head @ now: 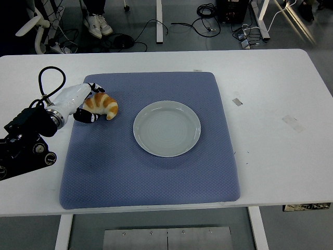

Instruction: Place the bread on the plate

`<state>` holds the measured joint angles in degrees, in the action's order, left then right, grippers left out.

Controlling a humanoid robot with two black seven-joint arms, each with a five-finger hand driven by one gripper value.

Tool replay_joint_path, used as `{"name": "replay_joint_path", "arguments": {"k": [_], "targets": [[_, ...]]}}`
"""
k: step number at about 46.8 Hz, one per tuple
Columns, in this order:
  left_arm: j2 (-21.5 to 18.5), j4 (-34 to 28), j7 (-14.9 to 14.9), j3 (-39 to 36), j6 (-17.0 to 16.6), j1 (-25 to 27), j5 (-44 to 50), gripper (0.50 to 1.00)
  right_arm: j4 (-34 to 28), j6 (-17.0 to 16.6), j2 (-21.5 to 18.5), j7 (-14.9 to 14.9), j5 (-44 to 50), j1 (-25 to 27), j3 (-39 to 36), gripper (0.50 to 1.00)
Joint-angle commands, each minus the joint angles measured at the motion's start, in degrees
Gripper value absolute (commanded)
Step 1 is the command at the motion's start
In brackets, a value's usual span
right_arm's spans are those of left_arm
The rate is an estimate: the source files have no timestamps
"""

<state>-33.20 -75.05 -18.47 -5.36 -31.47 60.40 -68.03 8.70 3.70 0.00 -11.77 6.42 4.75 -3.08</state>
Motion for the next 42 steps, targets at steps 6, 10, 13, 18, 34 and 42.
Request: {"name": "replay_joint_path", "arguments": {"k": [6,10,13,18,34,42], "targets": [[0.2,1.0,0.1,-0.1,0.3,-0.3,0.0,0.740,0.0,0.0,0.0,0.0,0.0,0.0,0.0,1.000],[0.2,1.0,0.3,0.0,0.8,-0.4,0.1,0.675,0.0,0.0,0.0,0.0,0.0,0.0,0.0,1.000],[0.2,1.0,0.4,0.0,1.6,-0.4,0.3,0.639,0.0,0.0,0.0,0.0,-0.1,0.0,0.0,1.000],[0.0,1.0,0.8,0.0,1.8,-0.3,1.2,0.565,0.0,0.0,0.0,0.0,0.0,0.0,0.0,1.000],[-0.7,1.0,1.1,0.2,1.8,0.1,2.5,0.539,0.0,0.0,0.0,0.0,0.0,0.0,0.0,1.000],[-1.3,1.0,1.6,0.4,1.8,0.2,2.5,0.514,0.0,0.0,0.0,0.0,0.0,0.0,0.0,1.000]]}}
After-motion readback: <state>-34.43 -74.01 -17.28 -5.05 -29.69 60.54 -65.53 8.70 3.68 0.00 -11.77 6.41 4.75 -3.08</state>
